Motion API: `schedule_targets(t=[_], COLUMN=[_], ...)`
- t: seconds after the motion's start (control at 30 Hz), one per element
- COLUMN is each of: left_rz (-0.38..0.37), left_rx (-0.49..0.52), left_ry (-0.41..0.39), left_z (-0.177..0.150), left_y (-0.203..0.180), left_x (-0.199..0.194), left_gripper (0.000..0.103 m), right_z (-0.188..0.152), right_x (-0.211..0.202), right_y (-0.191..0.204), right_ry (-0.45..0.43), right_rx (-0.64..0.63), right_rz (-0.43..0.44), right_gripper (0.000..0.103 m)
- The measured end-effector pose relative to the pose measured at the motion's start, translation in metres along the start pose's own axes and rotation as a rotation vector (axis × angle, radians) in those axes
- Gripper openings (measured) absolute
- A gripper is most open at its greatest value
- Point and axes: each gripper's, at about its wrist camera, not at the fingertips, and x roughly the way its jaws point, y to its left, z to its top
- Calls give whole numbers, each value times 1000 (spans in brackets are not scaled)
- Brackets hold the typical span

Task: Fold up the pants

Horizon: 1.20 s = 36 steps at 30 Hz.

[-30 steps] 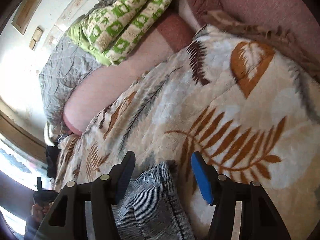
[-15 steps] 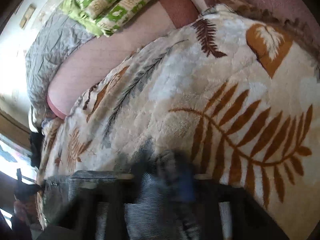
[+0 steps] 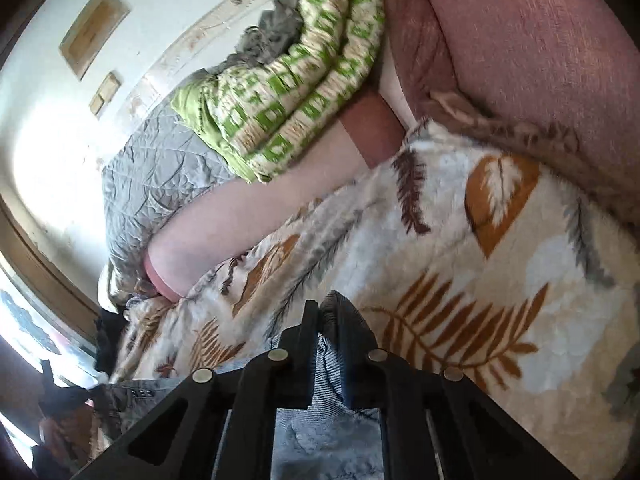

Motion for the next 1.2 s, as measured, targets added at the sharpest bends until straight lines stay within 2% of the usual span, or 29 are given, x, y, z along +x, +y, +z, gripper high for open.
schedule_targets(t=[0.17, 0.4, 0.53, 0.67, 0.73, 0.83, 0.97, 1.1, 1.2], left_rz=[0, -20, -88, -184, -217, -269, -306, -280, -238], left_rx=[-16, -70, -115, -129, -115, -96, -93, -96, -114], left_ry=[-5, -4, -28, -99, -122, -149, -149, -106, -33], left_z=[-2, -1, -6, -21, -34, -64, -130, -193, -234], left_y=[3, 10, 20, 36, 45, 65, 101, 133, 156], left_x=[-2, 2, -11, -47, -67, -95, -122, -126, -112], left_gripper=[3, 3, 3, 3, 3, 3, 3, 3, 4], right_z=[-3, -3, 2, -2, -10, -34, -75, -120, -157], right_x=[7, 9, -12, -58, -77, -108, -155, -200, -212], right_y=[-14, -25, -11, 8, 12, 11, -1, -24, -43], right_ry=[36, 34, -17, -102, -106, -64, 30, 107, 208], right_rx=[18, 76, 83, 38, 24, -21, -65, -53, -37], right_rz=[31, 67, 115, 163, 172, 138, 74, 31, -21], right_gripper=[10, 10, 9, 9, 9, 9, 9, 9, 10])
